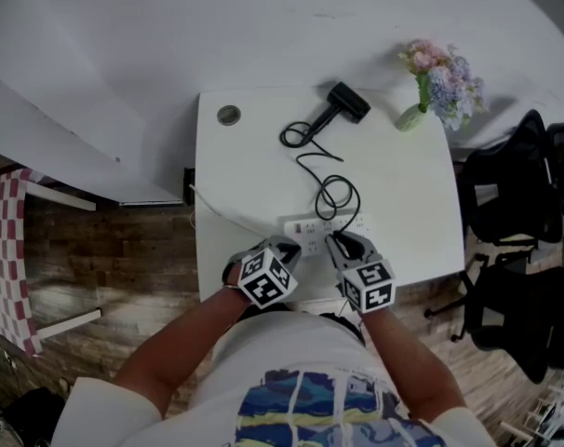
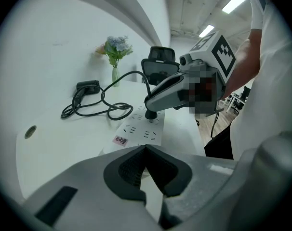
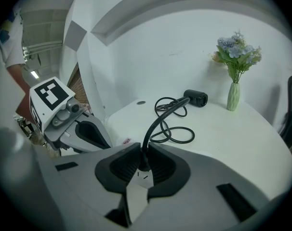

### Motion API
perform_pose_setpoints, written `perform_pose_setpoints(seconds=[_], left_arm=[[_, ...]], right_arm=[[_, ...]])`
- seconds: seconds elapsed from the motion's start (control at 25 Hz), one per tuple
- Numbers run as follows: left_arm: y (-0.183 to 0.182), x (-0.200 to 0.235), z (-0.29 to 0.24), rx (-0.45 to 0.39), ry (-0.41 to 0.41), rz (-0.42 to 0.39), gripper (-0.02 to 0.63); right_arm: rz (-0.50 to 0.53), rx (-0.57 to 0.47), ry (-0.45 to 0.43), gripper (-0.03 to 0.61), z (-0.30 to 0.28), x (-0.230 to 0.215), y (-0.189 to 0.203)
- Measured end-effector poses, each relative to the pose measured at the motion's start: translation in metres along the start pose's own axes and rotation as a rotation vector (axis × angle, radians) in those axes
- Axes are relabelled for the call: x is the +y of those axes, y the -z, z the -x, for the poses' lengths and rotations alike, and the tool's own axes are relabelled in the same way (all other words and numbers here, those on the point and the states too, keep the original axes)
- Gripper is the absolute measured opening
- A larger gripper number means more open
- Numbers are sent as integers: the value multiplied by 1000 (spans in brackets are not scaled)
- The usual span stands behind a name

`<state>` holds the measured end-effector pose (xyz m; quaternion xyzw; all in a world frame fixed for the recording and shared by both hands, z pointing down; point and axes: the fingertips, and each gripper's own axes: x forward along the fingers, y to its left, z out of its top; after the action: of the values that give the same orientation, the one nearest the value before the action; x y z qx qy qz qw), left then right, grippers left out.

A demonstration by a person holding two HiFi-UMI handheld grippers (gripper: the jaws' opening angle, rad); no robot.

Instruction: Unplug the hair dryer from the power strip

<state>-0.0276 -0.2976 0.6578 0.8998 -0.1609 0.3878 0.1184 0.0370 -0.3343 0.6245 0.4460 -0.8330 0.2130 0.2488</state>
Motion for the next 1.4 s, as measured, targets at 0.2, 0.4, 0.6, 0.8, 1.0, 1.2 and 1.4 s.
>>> perform_pose_setpoints(seconds=[0.2, 0.4, 0.6, 0.8, 1.0, 1.2, 1.4], left_arm=[[-1, -1, -3, 41, 17, -29, 2], [0, -2, -1, 34, 12, -22, 2], [-1, 0, -1, 16, 17, 9, 2], [-1, 2, -1, 0, 17, 48, 2], [0, 1, -1, -1, 27, 45, 2], [0, 1, 0, -3, 28, 43, 2], [-1, 1, -1, -4, 29, 43, 2]], right_arm=[[30, -66, -3, 48, 2, 0, -27], [76, -110, -9, 49, 3, -4, -63], [52, -124, -14, 51, 10, -11, -75], [32, -130, -32, 51, 17, -13, -81], [24, -135, -36, 51, 22, -12, -82], [36, -127, -35, 49, 23, -12, -82], [39, -122, -33, 49, 23, -13, -80]])
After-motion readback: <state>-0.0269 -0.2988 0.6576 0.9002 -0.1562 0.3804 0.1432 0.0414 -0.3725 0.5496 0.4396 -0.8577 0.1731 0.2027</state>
